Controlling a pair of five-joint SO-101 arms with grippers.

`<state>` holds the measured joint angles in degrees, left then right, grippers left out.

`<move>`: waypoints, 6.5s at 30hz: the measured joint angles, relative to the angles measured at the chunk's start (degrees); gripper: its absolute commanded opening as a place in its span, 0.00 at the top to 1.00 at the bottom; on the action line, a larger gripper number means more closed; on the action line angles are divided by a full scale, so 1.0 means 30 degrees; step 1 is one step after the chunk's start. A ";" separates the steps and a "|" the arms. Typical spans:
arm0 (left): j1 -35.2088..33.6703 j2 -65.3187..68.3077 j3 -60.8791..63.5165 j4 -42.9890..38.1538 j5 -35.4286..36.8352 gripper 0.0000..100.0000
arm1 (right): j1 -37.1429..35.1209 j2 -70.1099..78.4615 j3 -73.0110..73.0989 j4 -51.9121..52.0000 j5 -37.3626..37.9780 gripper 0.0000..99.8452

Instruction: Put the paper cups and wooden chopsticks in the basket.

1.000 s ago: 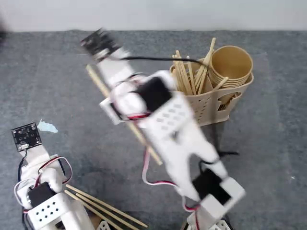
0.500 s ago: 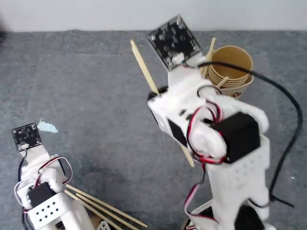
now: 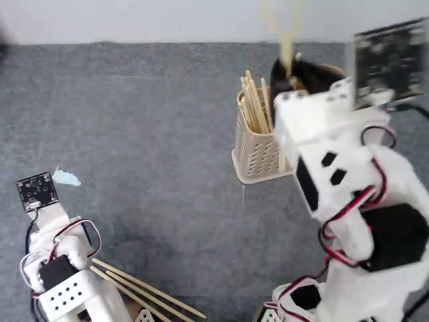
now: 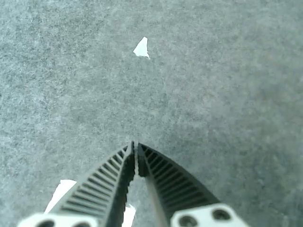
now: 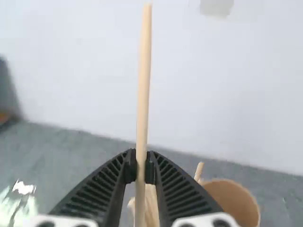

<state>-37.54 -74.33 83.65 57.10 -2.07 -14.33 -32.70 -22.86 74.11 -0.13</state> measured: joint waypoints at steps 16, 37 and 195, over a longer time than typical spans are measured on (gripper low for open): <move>0.0000 0.0000 0.0000 0.0000 0.0000 0.99 | 0.2168 -0.1758 1.4681 -1.7436 -0.0557 0.99; 0.0000 0.0000 0.0000 0.0000 0.0000 0.99 | 0.2051 -0.2755 2.1275 -2.1245 0.0088 0.86; -0.2579 0.0029 0.0147 -0.2198 -0.0088 0.99 | 0.0029 -0.9026 2.6784 -2.3531 0.1963 0.99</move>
<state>-45.27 -74.24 84.09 50.51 -2.33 -14.24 -59.78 57.49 3.52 5.76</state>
